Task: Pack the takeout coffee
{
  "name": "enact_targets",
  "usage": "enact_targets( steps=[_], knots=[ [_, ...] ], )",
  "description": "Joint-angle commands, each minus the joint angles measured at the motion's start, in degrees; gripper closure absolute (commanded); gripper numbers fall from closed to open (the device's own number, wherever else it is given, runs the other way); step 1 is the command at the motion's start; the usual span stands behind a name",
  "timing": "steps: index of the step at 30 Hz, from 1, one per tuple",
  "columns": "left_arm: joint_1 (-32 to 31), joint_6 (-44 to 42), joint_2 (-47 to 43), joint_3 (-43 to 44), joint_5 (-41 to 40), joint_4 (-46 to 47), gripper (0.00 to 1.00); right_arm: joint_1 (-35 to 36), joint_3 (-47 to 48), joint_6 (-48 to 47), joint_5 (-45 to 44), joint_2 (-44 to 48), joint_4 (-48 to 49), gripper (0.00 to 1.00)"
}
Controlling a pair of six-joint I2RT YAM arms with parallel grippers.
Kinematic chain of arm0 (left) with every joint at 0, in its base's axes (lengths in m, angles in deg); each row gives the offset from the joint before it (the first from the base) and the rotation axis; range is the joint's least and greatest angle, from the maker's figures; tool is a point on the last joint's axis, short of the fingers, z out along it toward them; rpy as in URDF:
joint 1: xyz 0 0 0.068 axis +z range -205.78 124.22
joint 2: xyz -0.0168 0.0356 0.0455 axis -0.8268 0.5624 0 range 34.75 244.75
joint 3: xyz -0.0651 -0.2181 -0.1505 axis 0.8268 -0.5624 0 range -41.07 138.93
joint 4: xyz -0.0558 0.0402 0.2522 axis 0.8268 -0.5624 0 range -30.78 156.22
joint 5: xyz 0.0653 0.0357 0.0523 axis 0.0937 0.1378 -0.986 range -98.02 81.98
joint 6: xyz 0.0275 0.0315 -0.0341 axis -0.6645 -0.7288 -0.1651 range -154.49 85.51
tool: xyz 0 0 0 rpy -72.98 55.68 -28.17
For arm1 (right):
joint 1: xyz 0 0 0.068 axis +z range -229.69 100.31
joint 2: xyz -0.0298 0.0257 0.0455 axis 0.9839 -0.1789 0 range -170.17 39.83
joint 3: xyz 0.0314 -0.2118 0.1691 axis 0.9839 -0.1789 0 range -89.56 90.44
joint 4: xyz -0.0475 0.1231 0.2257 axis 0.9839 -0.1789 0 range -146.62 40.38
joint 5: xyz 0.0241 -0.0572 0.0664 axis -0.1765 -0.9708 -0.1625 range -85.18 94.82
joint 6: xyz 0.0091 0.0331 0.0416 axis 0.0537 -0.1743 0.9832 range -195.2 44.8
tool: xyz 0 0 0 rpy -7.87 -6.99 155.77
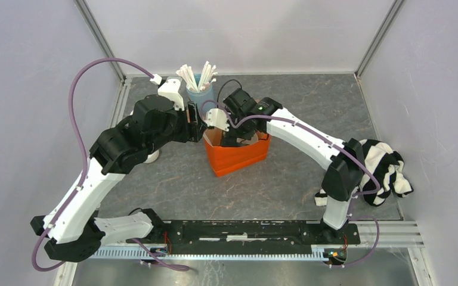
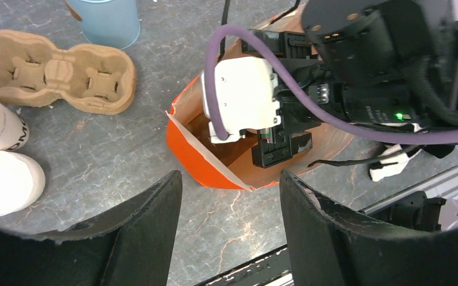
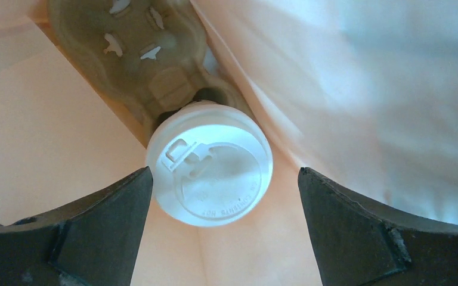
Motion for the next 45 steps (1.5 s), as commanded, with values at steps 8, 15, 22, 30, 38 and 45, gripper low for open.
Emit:
enact_targets(
  steps=[8,15,22,30,38,45],
  knots=[
    [-0.31,8.64,0.88,-1.26,2.73,3.33,0.34,0.24,0.73,5.62,-2.56,9.52,0.05,0.02],
    [-0.31,11.98,0.55,-0.86,1.87,3.43,0.32,0.24,7.86,12.93,-3.22,13.47,1.33,0.02],
    [-0.31,13.30,2.69,1.89,2.80,3.47,0.32,0.22,14.86,17.68,-2.34,16.15,4.47,0.02],
    [-0.31,14.31,4.62,3.80,3.39,3.43,0.29,0.24,7.67,30.63,-23.57,29.69,17.17,0.02],
    [0.01,14.58,4.21,3.59,1.15,5.12,0.22,0.22,-17.09,32.56,-36.57,52.31,19.57,0.02],
    [2.88,15.52,6.37,4.71,2.25,5.41,0.18,0.20,-29.79,43.34,-29.53,61.04,13.38,0.02]
  ],
)
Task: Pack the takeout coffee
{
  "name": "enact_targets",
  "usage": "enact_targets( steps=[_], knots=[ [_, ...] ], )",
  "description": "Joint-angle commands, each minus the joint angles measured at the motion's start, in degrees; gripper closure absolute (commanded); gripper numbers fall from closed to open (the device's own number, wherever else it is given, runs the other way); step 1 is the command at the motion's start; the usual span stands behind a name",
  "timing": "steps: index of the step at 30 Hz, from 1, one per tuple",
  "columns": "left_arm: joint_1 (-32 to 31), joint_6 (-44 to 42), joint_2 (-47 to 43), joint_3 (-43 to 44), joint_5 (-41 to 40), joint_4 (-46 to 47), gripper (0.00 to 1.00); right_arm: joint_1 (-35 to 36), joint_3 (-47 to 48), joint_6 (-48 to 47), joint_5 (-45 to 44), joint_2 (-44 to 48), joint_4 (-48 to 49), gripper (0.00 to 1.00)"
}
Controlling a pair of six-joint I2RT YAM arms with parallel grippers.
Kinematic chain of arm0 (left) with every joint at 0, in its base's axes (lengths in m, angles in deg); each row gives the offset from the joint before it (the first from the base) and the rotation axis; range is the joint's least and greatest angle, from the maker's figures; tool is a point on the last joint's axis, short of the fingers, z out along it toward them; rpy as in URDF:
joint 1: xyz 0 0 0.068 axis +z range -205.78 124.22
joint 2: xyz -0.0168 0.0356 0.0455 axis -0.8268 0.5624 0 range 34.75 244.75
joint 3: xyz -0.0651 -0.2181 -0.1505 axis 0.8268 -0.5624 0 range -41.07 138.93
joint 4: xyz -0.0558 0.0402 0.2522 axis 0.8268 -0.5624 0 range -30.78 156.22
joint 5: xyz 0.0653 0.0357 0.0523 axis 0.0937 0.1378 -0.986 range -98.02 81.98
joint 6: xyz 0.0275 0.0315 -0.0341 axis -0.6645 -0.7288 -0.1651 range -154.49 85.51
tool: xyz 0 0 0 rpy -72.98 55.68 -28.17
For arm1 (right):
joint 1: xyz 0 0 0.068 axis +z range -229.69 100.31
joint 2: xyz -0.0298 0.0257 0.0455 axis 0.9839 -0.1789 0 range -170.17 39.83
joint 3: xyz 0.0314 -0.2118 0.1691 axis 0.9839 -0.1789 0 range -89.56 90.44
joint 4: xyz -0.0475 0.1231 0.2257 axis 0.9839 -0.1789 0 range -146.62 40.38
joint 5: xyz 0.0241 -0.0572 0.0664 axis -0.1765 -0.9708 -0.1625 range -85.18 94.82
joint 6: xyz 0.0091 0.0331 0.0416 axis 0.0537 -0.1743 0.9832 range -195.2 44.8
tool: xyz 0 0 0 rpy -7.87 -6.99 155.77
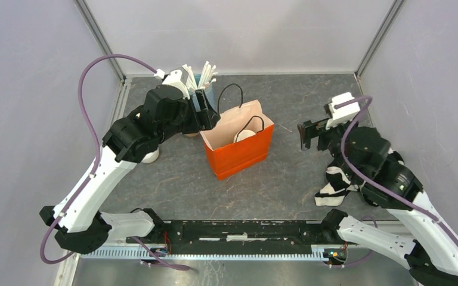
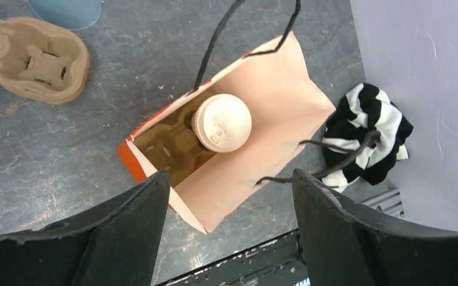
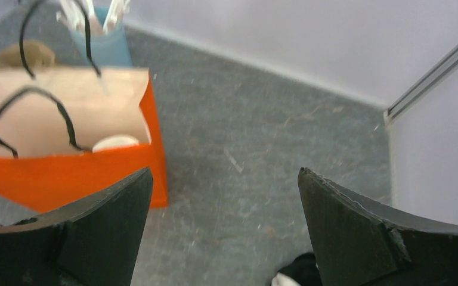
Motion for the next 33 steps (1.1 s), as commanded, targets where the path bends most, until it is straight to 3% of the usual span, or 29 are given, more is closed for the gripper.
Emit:
enact_targets(
  steps=[1,13,17,25,33],
  knots=[
    [2.97,2.70,1.70,2.97,0.33,2.56,0.18,0.10,-6.45,8.77,3.48,1.58,-3.94,0.02],
    [17.44,0.71,6.07,3.23,12.68,1.53,0.19,0.08,-9.90,13.29,8.56,4.57,-8.03,0.02],
    [20.37,-3.32,10.81,6.72,12.35,1.53,0.24,0.09,-9.73,9.58,7.91,3.56,-9.00,0.02],
    [26.70,-10.77,25.09,13.97,9.45,1.72,0.43,0.09,-10.65,5.68,3.14,-1.64,-9.86,0.02],
    [28.65,-15.25,36.94,16.53,3.86,10.06,0.44,0.04,-10.57,6.28,0.05,-7.06,-7.54,0.02]
  ],
)
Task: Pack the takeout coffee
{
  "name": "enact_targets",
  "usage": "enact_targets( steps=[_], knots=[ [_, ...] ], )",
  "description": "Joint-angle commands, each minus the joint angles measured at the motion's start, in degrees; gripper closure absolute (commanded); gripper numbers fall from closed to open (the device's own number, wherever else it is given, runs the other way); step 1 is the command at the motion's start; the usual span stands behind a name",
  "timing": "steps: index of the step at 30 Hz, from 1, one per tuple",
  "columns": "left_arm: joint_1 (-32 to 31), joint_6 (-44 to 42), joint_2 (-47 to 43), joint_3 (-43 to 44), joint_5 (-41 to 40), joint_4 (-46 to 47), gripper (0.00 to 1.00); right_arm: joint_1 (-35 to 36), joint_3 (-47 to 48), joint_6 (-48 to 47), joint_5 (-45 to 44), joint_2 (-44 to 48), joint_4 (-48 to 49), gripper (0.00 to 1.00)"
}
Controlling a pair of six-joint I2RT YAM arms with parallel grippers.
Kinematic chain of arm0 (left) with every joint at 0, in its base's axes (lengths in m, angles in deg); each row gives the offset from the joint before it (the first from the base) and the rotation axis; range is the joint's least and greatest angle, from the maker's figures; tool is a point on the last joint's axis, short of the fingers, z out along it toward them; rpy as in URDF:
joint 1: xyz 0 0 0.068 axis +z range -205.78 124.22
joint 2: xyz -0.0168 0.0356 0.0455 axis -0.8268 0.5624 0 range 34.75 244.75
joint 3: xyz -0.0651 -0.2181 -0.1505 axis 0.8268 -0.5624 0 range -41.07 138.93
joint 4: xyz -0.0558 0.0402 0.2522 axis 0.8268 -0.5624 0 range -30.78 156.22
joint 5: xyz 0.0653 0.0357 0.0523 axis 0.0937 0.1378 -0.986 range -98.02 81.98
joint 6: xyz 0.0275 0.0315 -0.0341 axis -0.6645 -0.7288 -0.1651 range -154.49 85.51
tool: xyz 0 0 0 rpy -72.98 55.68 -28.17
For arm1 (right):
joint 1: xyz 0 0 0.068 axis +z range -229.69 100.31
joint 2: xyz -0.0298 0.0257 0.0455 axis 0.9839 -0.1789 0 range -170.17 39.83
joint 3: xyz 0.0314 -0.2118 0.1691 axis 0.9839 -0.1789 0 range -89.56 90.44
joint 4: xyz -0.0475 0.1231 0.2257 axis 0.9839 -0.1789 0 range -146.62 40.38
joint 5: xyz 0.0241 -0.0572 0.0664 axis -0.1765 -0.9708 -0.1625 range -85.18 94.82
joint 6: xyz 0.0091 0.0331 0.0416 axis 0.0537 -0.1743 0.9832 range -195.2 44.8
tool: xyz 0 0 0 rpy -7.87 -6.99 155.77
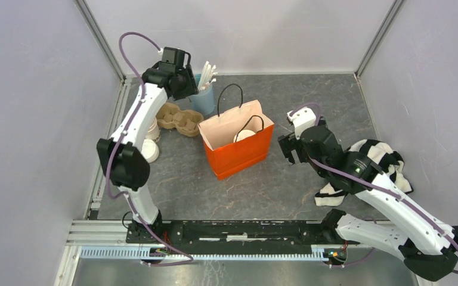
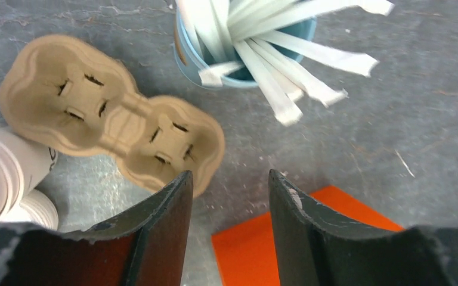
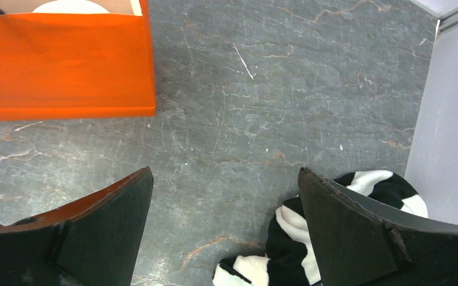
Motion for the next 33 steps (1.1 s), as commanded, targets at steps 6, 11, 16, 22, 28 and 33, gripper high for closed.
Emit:
enact_targets(
  steps=[6,11,16,22,28,33],
  knots=[
    [2.50,-6.07,8.00,4.27,-2.93,11.52,0.51,-0.15,1.78,1.48,-3.51,-4.55,0.35,0.02],
    [4.04,-6.14,10.84,5.90,-1.89,12.61,0.53,-0.62,2.01,1.55,-4.36,-5.13,0.82,0.02],
    [4.65,-6.50,13.39,7.31,1.70,14.09,0.56,-0.95,2.41,1.21,-4.51,-6.35,0.95,0.02],
    [4.65,-5.64,15.59,9.54,3.52,14.05,0.59,-1.23,3.00,0.75,-4.56,-7.44,1.30,0.02],
    [4.65,-6.16,15.55,9.75,3.92,13.20,0.65,-1.41,3.18,-0.07,-4.70,-8.10,1.97,0.02],
    [4.65,-6.30,14.71,8.52,3.64,12.75,0.69,-1.62,2.96,-0.63,-4.17,-8.43,2.47,0.02]
  ],
)
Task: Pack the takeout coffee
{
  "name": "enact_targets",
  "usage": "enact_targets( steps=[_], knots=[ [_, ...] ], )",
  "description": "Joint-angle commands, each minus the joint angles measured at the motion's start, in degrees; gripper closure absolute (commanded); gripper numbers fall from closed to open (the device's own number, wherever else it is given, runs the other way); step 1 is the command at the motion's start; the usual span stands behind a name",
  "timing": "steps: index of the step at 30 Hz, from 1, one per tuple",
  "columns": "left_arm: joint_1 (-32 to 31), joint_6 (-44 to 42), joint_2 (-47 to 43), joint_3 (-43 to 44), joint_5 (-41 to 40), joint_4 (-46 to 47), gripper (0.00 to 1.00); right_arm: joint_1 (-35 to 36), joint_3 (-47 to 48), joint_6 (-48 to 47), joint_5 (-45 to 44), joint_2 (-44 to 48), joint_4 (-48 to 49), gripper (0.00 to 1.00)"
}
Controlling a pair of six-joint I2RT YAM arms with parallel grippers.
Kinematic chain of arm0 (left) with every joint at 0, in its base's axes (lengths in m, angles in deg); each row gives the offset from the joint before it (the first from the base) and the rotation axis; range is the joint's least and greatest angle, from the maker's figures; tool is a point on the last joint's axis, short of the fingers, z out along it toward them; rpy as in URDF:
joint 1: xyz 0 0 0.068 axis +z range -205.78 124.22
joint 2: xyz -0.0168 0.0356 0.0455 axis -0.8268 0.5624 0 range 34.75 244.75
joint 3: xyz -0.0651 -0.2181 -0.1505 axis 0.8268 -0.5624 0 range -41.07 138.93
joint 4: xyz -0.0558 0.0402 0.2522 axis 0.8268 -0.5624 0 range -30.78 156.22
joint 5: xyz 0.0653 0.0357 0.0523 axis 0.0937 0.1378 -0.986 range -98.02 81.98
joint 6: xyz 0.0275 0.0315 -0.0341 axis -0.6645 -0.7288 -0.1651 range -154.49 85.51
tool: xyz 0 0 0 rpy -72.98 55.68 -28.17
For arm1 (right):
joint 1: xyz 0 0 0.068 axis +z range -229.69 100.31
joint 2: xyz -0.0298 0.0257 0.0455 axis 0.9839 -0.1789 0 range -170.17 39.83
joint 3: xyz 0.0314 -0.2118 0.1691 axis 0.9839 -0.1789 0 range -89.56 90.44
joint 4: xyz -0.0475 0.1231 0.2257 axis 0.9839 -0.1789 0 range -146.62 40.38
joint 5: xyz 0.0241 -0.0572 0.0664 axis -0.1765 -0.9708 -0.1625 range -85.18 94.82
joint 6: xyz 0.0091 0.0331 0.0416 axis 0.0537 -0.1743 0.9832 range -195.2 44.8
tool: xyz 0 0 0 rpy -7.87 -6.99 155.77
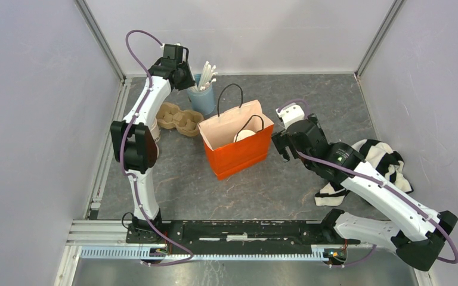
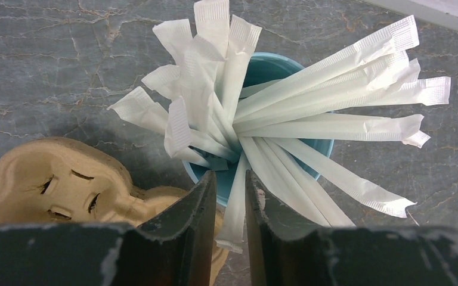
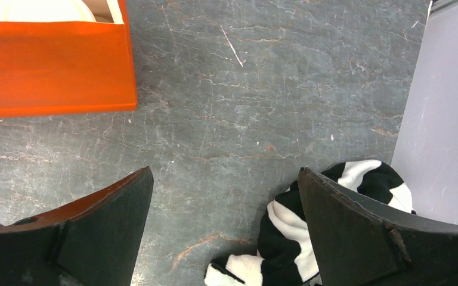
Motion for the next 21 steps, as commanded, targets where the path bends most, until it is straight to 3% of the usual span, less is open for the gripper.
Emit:
enact_targets(
  steps=[1,4,14,21],
  knots=[
    [-0.05,-2.23,-1.25,1.12,0.45,0.90,0.67,-0.35,2.01,-0.76,-1.26,-0.22,2.21,0.02],
    [-0.05,-2.18,-1.16,1.06,0.51,0.49,0.59,-0.52,1.58,-1.24,-1.05,-0.05,2.61,0.02],
    [-0.06,-1.48,-1.30,1.13,0.87,-0.27,0.71,-0.92,1.13,-2.50,-0.56,0.67,2.64,0.02],
    [-0.05,-1.42,-2.09,0.23,1.16,-0.50,0.70,-1.14,0.69,-3.10,-0.43,1.59,3.06,0.02]
  ],
)
